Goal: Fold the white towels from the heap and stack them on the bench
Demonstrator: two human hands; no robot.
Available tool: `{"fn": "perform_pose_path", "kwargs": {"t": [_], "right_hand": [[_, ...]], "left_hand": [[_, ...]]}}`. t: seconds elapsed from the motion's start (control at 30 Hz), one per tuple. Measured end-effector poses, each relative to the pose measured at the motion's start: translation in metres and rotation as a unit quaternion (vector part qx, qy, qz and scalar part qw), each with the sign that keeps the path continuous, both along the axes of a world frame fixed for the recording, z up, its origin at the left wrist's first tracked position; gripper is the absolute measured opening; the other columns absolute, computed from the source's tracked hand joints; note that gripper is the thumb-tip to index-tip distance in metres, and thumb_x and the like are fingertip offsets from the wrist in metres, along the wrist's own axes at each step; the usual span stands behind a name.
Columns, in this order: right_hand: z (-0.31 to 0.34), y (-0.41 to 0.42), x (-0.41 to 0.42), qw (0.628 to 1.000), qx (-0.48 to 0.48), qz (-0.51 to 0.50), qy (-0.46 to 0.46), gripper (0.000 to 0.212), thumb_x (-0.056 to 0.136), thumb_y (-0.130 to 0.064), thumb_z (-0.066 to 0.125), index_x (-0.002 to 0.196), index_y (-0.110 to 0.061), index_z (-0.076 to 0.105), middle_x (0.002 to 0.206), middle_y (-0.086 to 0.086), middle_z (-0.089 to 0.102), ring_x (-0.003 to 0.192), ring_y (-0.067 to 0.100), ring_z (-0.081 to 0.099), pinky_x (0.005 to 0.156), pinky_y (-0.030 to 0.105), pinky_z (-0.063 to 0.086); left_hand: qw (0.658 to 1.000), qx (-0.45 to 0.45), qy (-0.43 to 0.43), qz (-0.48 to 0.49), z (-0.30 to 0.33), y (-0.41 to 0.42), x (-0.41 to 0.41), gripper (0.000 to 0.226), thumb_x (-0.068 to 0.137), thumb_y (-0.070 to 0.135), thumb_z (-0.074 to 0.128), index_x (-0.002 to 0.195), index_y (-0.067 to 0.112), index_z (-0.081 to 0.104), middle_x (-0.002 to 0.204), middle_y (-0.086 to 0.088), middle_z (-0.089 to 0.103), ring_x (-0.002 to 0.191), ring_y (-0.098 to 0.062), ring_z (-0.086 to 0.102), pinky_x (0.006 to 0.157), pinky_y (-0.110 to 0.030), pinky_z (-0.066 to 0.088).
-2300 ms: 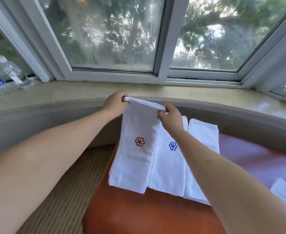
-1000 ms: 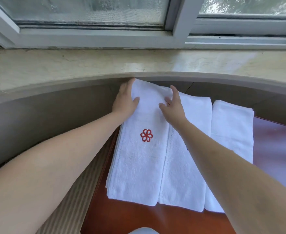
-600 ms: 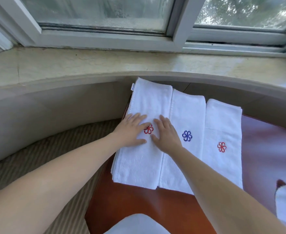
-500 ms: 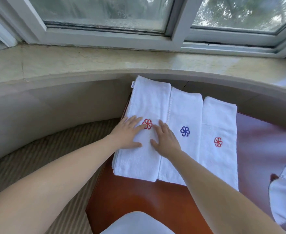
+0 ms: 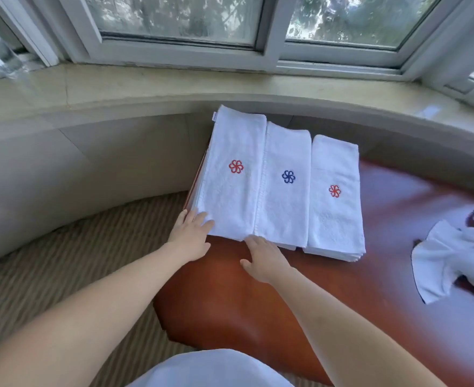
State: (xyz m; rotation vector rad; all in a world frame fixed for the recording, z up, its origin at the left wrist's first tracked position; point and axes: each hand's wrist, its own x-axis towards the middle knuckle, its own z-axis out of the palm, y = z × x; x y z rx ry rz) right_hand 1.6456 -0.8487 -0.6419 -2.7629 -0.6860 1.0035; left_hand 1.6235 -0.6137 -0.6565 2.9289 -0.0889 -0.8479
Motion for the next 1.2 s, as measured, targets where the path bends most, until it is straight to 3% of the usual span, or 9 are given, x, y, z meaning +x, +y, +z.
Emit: {"fn": "perform_pose_path", "kwargs": {"t": [0.1, 0.37, 0.7, 0.97, 1.2], "right_hand": [[0.014, -0.028, -0.022, 1.000, 0.006, -0.017, -0.016, 0.069, 0.101, -0.044, 0.053, 0.158, -0.015, 0.031, 0.162, 0.005, 0.035, 0.148, 0.026, 0.032, 0.122, 0.038, 0.024], [0.041, -0.184, -0.126, 0.987, 0.019, -0.143, -0.064, 0.067, 0.101, -0.044, 0.054, 0.159, -0.020, 0.032, 0.165, 0.003, 0.032, 0.152, 0.025, 0.028, 0.124, 0.041, 0.025], [0.067, -0.388, -0.264, 0.942, 0.037, -0.321, -0.085, 0.065, 0.100, -0.047, 0.053, 0.157, -0.021, 0.037, 0.161, 0.004, 0.039, 0.148, 0.025, 0.037, 0.119, 0.038, 0.031], [0.088, -0.499, -0.317, 0.887, 0.059, -0.444, -0.116, 0.062, 0.100, -0.044, 0.054, 0.155, -0.020, 0.041, 0.158, 0.001, 0.042, 0.146, 0.022, 0.038, 0.118, 0.037, 0.033], [0.087, -0.569, -0.330, 0.859, 0.047, -0.498, -0.107, 0.058, 0.100, -0.043, 0.052, 0.154, -0.021, 0.042, 0.158, -0.001, 0.042, 0.145, 0.021, 0.039, 0.117, 0.038, 0.036]], "left_hand": [[1.000, -0.008, 0.004, 0.006, 0.015, -0.041, -0.020, 0.064, 0.101, 0.049, 0.045, 0.159, 0.027, 0.027, 0.166, -0.002, 0.024, 0.156, -0.028, 0.007, 0.126, -0.048, 0.001], [0.997, -0.070, -0.026, -0.025, 0.051, -0.216, -0.089, 0.062, 0.098, 0.049, 0.051, 0.155, 0.029, 0.037, 0.160, 0.003, 0.036, 0.150, -0.023, 0.024, 0.124, -0.044, 0.017], [0.986, -0.121, -0.032, -0.107, 0.089, -0.432, -0.186, 0.062, 0.098, 0.046, 0.052, 0.155, 0.028, 0.038, 0.162, 0.001, 0.036, 0.150, -0.024, 0.029, 0.122, -0.044, 0.026], [0.971, -0.158, -0.026, -0.176, 0.113, -0.551, -0.203, 0.058, 0.098, 0.043, 0.054, 0.152, 0.028, 0.041, 0.159, 0.003, 0.039, 0.147, -0.025, 0.034, 0.118, -0.041, 0.034], [0.960, -0.174, 0.012, -0.220, 0.099, -0.630, -0.194, 0.057, 0.098, 0.044, 0.052, 0.152, 0.031, 0.040, 0.159, 0.007, 0.037, 0.145, -0.024, 0.035, 0.113, -0.042, 0.039]]}}
